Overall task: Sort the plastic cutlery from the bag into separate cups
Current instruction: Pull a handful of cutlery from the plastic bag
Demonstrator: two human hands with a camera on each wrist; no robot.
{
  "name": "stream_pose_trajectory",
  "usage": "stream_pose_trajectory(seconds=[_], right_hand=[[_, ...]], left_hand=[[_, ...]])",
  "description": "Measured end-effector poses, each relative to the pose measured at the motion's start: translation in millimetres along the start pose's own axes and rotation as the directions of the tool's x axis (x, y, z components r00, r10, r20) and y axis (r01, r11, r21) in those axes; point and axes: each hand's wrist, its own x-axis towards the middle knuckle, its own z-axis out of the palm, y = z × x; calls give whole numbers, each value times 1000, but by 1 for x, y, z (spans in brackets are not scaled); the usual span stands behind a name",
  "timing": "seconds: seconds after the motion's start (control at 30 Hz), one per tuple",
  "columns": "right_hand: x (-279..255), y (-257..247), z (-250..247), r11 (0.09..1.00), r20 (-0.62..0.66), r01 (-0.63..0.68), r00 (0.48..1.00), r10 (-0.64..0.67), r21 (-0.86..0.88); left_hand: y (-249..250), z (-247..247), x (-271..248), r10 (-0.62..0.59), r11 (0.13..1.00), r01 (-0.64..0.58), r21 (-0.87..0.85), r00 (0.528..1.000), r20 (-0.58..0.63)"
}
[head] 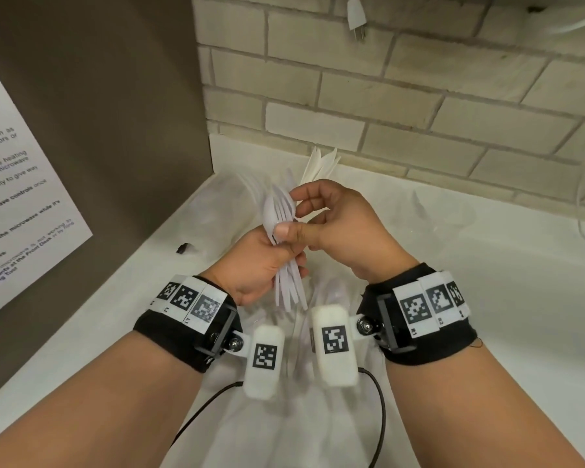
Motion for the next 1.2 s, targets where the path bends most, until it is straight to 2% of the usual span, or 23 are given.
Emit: stream_pose_trajectory(seconds=[0.07,0.27,0.4,0.53,0.67,0.87,1.07,1.2], right_hand=[[-1,0,3,1000,7,-3,1000,3,10],[-2,3,11,995,-7,-25,1000,26,93],[-3,2,11,993,-17,-28,999,30,115],[-6,1,10,991,-1,-47,999,48,129],[-7,3,12,999,-64,-38,997,41,37],[-3,7,10,997,-72,-51,996,55,52],[-5,9,12,994,-95,-47,994,57,102],[-4,13,16,991,-144,-45,987,63,129]], left_hand=[[0,-1,0,7,1000,-7,6,1000,-6],[-5,-13,3,14,999,-10,-38,993,119],[-7,-14,2,24,998,-16,-60,989,143],[-2,-7,-1,22,1000,-21,-11,995,97],[-1,-4,-1,51,991,-61,123,995,85],[-3,-7,-1,42,999,-39,-32,994,102],[-1,-3,-3,2,1000,-3,14,995,96],[2,-2,-4,-57,998,56,26,998,11]])
